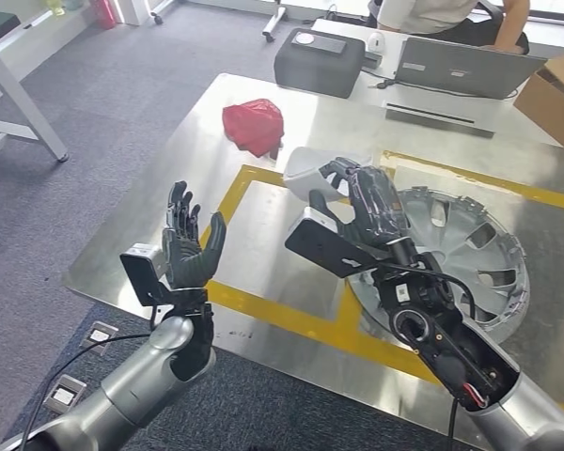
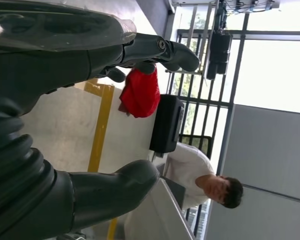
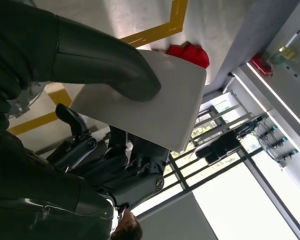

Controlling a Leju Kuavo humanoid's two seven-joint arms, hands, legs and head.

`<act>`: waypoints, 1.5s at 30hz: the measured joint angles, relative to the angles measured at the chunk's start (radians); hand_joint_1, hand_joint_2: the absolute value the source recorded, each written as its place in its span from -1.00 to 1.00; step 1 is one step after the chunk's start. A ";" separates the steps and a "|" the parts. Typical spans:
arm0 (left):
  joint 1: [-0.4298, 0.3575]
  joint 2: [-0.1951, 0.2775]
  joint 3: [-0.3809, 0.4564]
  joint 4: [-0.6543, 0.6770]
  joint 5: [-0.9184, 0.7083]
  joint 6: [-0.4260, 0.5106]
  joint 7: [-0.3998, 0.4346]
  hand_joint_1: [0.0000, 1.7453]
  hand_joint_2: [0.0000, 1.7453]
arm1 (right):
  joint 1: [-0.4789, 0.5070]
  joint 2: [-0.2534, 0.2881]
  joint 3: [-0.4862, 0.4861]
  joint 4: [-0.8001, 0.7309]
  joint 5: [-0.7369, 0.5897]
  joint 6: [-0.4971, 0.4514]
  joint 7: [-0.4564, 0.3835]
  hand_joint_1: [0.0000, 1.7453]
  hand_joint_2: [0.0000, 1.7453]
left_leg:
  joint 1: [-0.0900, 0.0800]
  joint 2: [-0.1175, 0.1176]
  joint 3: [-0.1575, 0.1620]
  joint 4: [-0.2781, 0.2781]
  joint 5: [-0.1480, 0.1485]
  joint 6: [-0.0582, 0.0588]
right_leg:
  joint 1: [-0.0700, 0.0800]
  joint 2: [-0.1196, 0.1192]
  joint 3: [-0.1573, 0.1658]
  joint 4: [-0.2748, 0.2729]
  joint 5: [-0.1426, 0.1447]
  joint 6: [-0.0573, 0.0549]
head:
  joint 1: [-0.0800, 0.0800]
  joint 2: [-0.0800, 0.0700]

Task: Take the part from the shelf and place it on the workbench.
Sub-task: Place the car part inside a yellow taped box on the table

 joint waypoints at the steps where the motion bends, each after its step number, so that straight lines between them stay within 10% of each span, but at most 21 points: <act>1: 0.000 0.000 0.000 0.000 -0.001 0.000 0.000 -1.00 1.00 | -0.001 0.001 0.000 0.002 0.000 0.000 -0.001 -1.00 -1.00 | 0.000 0.000 0.000 0.000 0.000 0.000 | 0.000 0.000 0.000 0.000 0.000 0.000 | 0.000 0.000; 43: 0.002 -0.002 0.000 0.000 -0.007 -0.008 0.010 -1.00 1.00 | -0.016 0.009 0.000 0.024 -0.022 -0.006 0.008 -1.00 -1.00 | 0.002 0.000 0.002 -0.001 0.000 0.000 | 0.000 0.000 0.001 0.000 0.000 0.000 | 0.000 0.000; 45: 0.004 -0.002 0.000 0.000 -0.019 -0.002 0.013 -1.00 0.00 | -0.015 0.009 0.000 0.022 -0.032 -0.014 0.008 -1.00 -1.00 | 0.002 0.000 0.002 -0.001 0.000 0.000 | 0.000 0.000 0.001 0.000 0.000 0.000 | 0.000 0.000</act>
